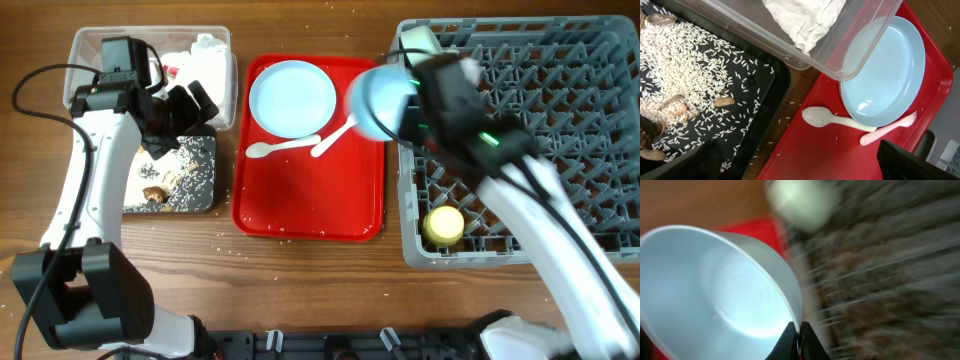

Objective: Sort waste into correct bins and load items into the dishwasher rack
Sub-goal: 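Carry the light-blue bowl into the rack's far corner and release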

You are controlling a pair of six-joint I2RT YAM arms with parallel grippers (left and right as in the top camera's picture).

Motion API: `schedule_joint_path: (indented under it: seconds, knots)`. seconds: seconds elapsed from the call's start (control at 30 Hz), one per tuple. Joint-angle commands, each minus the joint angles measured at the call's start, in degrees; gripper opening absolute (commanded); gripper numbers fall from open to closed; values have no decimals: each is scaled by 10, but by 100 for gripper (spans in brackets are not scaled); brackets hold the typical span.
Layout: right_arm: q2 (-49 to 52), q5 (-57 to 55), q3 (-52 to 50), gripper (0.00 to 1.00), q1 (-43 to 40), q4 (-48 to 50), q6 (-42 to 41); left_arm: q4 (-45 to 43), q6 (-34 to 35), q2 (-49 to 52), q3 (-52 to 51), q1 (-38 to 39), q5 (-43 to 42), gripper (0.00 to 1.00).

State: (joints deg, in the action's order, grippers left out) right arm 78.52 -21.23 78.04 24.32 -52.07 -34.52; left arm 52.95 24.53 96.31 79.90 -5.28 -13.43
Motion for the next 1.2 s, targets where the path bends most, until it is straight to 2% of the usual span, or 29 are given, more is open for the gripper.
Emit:
schedule_joint_path:
  seconds: [0.0, 0.13, 0.37, 0.53, 0.63, 0.73, 0.9, 0.97, 1.03, 1.07, 1.13, 1.17]
  knots:
    - [-51, -332, 6, 4, 5, -54, 31, -1, -1, -3, 10, 0, -2, 100]
    - [-9, -394, 3, 4, 5, -68, 38, -1, -1, -3, 10, 0, -2, 100]
    - [182, -475, 3, 4, 5, 31, 296, -2, -1, -3, 10, 0, -2, 100]
    - [265, -536, 3, 4, 5, 61, 335, -1, -1, -3, 10, 0, -2, 100]
    - [280, -524, 3, 4, 5, 80, 335, -2, -1, -3, 10, 0, -2, 100]
    - [280, -462, 3, 4, 8, 84, 342, -1, -1, -3, 10, 0, -2, 100]
    - [280, -405, 3, 6, 18, 86, 423, -2, -1, -3, 10, 0, -2, 100]
    - [280, -405, 3, 15, 28, 86, 450, -1, -1, -3, 10, 0, -2, 100]
    - [280, -405, 3, 36, 35, 86, 451, -1, -1, -3, 10, 0, -2, 100]
    - [280, -405, 3, 54, 41, 86, 451, -1, -1, -3, 10, 0, -2, 100]
    - [280, -405, 3, 70, 52, 86, 451, -1, -1, -3, 10, 0, -2, 100]
    - [280, -405, 3, 71, 56, 87, 451, -1, -1, -3, 10, 0, -2, 100]
